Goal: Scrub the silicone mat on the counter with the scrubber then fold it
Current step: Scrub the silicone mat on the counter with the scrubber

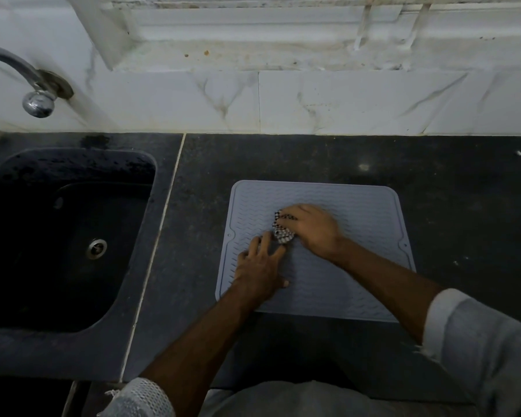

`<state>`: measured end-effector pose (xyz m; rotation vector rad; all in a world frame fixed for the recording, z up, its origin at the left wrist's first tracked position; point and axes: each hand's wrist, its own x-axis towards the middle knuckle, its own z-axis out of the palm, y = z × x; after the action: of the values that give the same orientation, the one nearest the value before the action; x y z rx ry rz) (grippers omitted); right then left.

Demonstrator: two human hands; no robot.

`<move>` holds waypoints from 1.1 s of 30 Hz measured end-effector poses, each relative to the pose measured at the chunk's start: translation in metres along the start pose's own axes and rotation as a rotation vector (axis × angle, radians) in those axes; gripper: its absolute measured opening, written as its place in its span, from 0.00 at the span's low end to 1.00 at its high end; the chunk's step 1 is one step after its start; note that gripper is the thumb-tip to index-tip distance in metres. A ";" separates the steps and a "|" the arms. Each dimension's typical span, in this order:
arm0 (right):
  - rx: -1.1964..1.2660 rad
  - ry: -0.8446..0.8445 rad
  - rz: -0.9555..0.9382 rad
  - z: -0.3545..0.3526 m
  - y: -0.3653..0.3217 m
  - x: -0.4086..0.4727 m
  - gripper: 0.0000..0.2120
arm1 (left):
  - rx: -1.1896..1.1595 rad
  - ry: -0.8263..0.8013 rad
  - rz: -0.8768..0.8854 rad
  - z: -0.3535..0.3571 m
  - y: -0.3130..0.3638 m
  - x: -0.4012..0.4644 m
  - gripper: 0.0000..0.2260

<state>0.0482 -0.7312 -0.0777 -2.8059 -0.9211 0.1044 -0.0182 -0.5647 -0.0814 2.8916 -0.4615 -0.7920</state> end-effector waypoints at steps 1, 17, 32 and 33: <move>-0.012 -0.014 -0.024 0.003 -0.003 -0.001 0.21 | -0.002 0.000 0.000 0.000 0.000 0.000 0.41; 0.014 -0.025 0.053 0.002 -0.014 0.014 0.18 | -0.020 0.002 0.026 -0.006 -0.001 -0.004 0.39; -0.037 0.045 0.121 0.005 0.020 -0.032 0.22 | -0.094 0.086 0.090 -0.009 -0.026 -0.016 0.35; -0.027 0.023 0.130 0.003 0.019 -0.031 0.20 | -0.092 0.098 0.080 -0.008 -0.032 -0.019 0.35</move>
<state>0.0343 -0.7641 -0.0847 -2.8843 -0.7400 0.0779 -0.0215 -0.5286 -0.0712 2.7926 -0.5124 -0.6392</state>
